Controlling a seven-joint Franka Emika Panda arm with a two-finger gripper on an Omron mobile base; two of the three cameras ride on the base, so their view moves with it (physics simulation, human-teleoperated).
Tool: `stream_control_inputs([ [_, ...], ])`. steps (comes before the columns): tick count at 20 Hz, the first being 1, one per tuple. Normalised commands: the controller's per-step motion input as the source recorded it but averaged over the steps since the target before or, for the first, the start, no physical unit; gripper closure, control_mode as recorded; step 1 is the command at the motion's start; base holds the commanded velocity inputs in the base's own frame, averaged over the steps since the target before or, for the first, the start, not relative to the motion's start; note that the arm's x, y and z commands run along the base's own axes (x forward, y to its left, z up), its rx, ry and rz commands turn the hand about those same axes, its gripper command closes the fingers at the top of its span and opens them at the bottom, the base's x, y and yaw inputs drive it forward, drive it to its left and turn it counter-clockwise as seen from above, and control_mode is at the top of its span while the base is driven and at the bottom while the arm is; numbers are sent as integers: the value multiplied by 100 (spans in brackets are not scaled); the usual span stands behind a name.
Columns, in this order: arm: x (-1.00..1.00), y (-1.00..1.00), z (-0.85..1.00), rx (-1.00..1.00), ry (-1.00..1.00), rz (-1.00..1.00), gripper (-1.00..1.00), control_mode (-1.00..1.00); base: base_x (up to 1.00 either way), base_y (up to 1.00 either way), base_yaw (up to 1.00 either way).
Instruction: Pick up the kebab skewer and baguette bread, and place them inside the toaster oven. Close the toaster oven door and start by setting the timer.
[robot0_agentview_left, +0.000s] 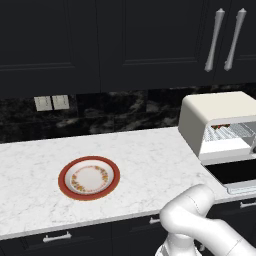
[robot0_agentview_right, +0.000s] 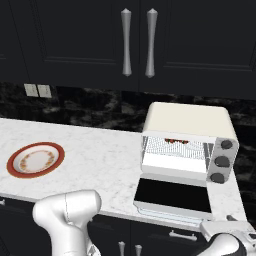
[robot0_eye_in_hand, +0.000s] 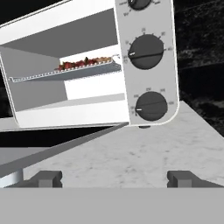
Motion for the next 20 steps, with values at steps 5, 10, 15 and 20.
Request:
stream_control_inputs([
  [5,0,21,0,0,-3,0,-100,-100,0,0,0],
  [10,0,21,11,0,-3,0,-100,-100,0,0,0],
  [15,1,8,24,0,0,1,-100,-100,0,0,0],
  [20,10,2,29,0,0,2,-100,-100,0,0,0],
])
